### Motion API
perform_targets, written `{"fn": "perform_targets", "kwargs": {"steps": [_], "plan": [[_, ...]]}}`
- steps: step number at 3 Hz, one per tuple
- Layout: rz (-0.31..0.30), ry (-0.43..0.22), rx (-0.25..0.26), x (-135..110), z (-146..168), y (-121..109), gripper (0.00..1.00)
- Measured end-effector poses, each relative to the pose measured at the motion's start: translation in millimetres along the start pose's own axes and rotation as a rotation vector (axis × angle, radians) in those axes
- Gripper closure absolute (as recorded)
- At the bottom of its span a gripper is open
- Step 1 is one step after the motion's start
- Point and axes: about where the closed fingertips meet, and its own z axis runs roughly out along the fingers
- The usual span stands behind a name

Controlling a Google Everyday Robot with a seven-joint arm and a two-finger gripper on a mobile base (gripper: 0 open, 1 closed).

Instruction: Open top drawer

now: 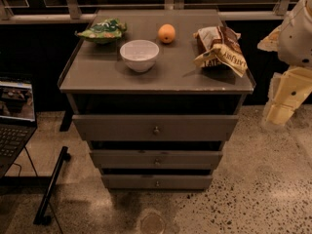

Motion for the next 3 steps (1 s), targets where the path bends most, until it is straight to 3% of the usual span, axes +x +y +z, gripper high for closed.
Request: {"fn": "perform_targets", "kwargs": {"steps": [1,2,3], "plan": [[0.0,0.0,0.0,0,0,0,0.0],[0.034,-0.049,0.024,3,4,-1,0.0],[0.192,-0.163,0.014,18,33,19,0.0]]}}
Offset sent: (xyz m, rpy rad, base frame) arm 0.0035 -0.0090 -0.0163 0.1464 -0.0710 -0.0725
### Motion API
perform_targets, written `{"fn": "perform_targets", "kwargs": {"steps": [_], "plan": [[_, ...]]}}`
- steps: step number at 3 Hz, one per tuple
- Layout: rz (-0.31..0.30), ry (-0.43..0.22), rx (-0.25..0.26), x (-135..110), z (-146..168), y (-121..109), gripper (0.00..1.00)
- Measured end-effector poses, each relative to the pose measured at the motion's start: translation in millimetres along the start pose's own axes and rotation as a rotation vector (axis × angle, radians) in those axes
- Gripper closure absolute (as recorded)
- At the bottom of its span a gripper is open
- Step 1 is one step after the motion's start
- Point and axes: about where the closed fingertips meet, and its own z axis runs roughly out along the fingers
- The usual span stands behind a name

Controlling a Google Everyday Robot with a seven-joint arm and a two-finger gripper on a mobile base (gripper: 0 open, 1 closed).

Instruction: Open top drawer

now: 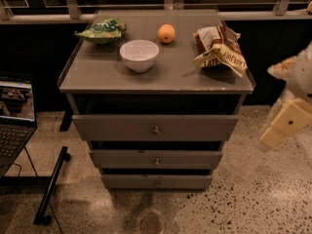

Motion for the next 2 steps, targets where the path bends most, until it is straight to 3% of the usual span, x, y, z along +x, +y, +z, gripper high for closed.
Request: {"fn": "perform_targets", "kwargs": {"steps": [1,2], "plan": [[0.208,-0.133,-0.047,29,51,22,0.0],[0.34,-0.243,-0.049,33,108,7,0.0]]}}
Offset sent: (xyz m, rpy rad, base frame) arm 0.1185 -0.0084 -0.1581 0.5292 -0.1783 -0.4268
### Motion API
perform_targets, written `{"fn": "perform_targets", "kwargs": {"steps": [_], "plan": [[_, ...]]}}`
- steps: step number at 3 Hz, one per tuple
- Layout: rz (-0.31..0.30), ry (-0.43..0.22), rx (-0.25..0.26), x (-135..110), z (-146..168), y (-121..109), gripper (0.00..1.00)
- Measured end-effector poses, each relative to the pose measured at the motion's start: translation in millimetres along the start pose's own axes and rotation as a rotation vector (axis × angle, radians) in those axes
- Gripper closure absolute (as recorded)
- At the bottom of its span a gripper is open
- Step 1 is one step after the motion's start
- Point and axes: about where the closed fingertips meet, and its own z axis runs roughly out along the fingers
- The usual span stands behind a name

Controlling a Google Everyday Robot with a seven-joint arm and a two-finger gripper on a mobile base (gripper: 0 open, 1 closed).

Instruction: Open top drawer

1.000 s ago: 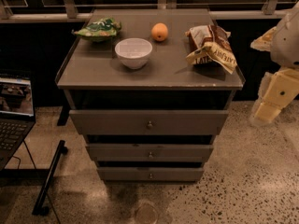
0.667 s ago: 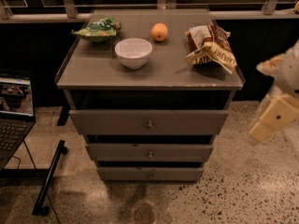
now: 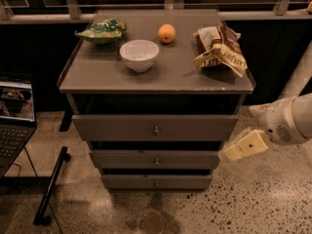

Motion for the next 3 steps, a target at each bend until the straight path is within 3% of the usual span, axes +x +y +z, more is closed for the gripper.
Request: {"fn": "perform_targets", "kwargs": {"steps": [1,3], "plan": [[0.006,-0.044,0.065,-9.3,3.3,-19.4,0.18],[0.002,-0.045,0.07,-10.3,1.8,-17.4,0.64]]}}
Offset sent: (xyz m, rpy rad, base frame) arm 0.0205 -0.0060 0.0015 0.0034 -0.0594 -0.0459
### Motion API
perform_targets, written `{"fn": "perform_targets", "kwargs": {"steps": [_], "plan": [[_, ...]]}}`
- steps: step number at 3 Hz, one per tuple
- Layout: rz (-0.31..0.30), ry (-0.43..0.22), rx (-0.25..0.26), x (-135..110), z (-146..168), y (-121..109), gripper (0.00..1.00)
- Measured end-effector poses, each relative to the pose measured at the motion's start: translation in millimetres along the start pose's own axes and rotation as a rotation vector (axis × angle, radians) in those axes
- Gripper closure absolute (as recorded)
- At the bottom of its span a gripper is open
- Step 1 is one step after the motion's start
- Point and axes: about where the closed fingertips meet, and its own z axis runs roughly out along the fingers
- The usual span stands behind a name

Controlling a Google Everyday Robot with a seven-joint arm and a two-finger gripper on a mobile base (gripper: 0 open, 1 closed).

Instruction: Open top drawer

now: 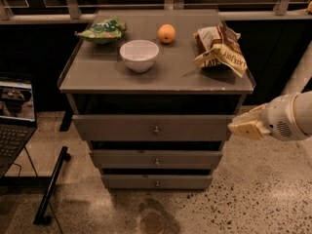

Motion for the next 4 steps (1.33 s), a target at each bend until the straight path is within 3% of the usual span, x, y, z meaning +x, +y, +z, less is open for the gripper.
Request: {"fn": "perform_targets", "kwargs": {"steps": [1,2,3,4], "plan": [[0.037,-0.046,0.042,5,4,3,0.88],[0.173,-0.141,0.053,33,36,24,1.0],[0.237,-0.252,0.078,33,73,20,1.0],[0.261,-0.353,0.121,18,104,-4,1.0]]}}
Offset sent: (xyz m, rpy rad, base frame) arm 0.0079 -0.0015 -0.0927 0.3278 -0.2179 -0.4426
